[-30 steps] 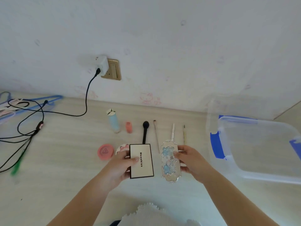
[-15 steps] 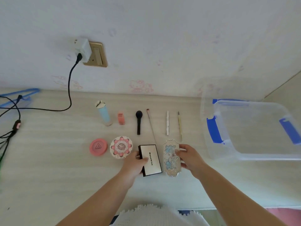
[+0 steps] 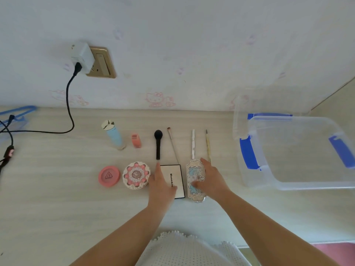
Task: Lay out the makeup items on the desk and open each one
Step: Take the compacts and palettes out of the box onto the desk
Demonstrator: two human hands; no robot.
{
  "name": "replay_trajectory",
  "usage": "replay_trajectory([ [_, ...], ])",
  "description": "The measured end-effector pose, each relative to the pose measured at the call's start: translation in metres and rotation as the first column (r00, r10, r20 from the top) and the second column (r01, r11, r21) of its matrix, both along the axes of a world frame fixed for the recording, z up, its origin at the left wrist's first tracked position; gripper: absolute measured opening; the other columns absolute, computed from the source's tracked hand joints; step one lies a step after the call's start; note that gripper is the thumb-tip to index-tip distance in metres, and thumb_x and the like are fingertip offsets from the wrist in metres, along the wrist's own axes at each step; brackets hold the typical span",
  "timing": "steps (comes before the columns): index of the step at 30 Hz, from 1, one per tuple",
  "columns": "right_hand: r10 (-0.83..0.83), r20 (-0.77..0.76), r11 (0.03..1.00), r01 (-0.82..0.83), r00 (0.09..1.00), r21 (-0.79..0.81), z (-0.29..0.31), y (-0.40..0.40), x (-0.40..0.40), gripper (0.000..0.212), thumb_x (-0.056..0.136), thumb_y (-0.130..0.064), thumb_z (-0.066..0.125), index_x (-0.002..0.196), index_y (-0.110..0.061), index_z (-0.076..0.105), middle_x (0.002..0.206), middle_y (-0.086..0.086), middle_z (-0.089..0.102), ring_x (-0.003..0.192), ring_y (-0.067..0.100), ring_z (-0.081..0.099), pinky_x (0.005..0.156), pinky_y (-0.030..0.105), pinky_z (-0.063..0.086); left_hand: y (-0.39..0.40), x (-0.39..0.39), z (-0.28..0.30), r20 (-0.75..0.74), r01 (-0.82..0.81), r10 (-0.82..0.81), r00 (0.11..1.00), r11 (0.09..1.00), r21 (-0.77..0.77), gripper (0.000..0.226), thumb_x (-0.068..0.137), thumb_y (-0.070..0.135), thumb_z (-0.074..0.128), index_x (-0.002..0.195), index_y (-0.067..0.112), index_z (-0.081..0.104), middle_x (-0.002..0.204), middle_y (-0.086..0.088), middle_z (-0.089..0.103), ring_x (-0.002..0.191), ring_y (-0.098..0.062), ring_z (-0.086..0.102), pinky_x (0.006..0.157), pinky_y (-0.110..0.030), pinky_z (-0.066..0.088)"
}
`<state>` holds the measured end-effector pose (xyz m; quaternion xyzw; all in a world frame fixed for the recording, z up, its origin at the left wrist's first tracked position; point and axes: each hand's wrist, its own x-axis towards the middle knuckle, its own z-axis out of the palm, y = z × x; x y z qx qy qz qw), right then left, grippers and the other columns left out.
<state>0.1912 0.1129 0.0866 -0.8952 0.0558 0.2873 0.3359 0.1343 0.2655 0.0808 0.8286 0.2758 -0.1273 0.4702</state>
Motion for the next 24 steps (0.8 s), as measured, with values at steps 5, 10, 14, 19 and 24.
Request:
replay_trajectory([
  [5,0.145,0.081,0.975,-0.128,0.986,-0.182,-0.001,0.001,0.002,0.085,0.078,-0.037,0.07,0.145,-0.03,0.018,0.13,0.007,0.042,0.122,0.024,0.044,0.093,0.034,0.04,-0.004,0.002,0.0,-0.006,0.023,-0.023,1.0,0.997,0.067,0.085,0.086,0.012,0.06,0.15,0.02,0.005,0.137,-0.015,0.034,0.129,-0.029,0.03,0.104,-0.032,0.024],
  [10,0.157,0.064,0.97,-0.141,0.986,-0.199,-0.001,0.002,0.005,0.083,0.075,-0.037,0.073,0.142,-0.029,0.024,0.128,0.007,0.039,0.121,0.026,0.043,0.093,0.035,0.041,-0.008,0.001,-0.001,-0.026,0.044,-0.04,0.999,0.983,0.176,0.077,0.09,0.019,0.056,0.149,0.021,0.007,0.138,-0.011,0.03,0.126,-0.027,0.034,0.102,-0.035,0.03],
  [14,0.181,0.048,0.96,-0.166,0.982,-0.225,-0.001,0.002,0.009,0.081,0.072,-0.037,0.076,0.138,-0.028,0.029,0.127,0.007,0.039,0.118,0.027,0.045,0.09,0.035,0.044,-0.01,0.001,-0.004,-0.036,0.049,-0.043,0.998,0.978,0.203,0.071,0.092,0.02,0.053,0.149,0.023,0.01,0.149,-0.012,0.018,0.136,-0.029,0.025,0.106,-0.038,0.029],
  [19,0.156,0.054,0.966,-0.141,0.986,-0.217,-0.002,0.003,0.01,0.082,0.072,-0.038,0.076,0.139,-0.029,0.03,0.127,0.007,0.04,0.119,0.027,0.044,0.089,0.036,0.043,-0.012,0.0,-0.007,-0.032,0.043,-0.036,0.999,0.963,0.266,0.066,0.093,0.021,0.051,0.148,0.023,0.014,0.153,-0.009,0.015,0.141,-0.029,0.017,0.107,-0.04,0.029],
  [24,0.15,0.066,0.968,-0.133,0.986,-0.214,-0.001,0.003,0.009,0.081,0.074,-0.039,0.074,0.14,-0.03,0.027,0.13,0.007,0.039,0.122,0.026,0.041,0.089,0.035,0.042,-0.01,-0.002,-0.005,-0.037,0.057,-0.049,0.998,0.965,0.256,0.07,0.091,0.022,0.053,0.148,0.022,0.013,0.156,-0.007,0.011,0.144,-0.027,0.011,0.11,-0.04,0.024],
])
